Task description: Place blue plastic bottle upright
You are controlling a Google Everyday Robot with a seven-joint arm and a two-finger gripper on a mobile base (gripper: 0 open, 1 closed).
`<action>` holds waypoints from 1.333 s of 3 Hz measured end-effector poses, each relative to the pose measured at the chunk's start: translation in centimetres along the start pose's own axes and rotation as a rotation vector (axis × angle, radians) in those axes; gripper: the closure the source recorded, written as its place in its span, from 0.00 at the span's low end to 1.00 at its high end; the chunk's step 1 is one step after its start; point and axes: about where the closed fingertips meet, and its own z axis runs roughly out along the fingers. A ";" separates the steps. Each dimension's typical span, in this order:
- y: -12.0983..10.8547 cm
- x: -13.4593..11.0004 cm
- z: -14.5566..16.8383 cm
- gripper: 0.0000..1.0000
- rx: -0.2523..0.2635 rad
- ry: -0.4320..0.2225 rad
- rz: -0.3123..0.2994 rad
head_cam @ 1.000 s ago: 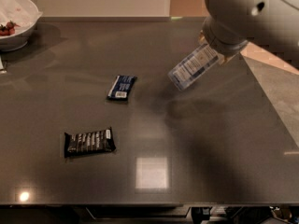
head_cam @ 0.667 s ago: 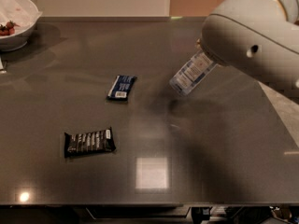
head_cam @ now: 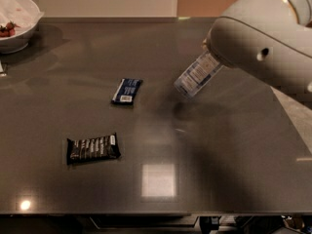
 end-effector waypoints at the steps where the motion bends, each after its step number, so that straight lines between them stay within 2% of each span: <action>1: -0.1 0.1 -0.1 1.00 0.018 0.007 -0.027; 2: 0.3 0.5 0.8 1.00 0.073 0.027 -0.119; 3: -0.7 1.1 1.8 1.00 0.178 0.038 -0.215; 4: -2.1 1.3 2.2 1.00 0.296 0.038 -0.280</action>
Offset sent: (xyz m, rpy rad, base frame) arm 0.0215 0.0014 -0.0014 -0.1463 -0.1560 0.2702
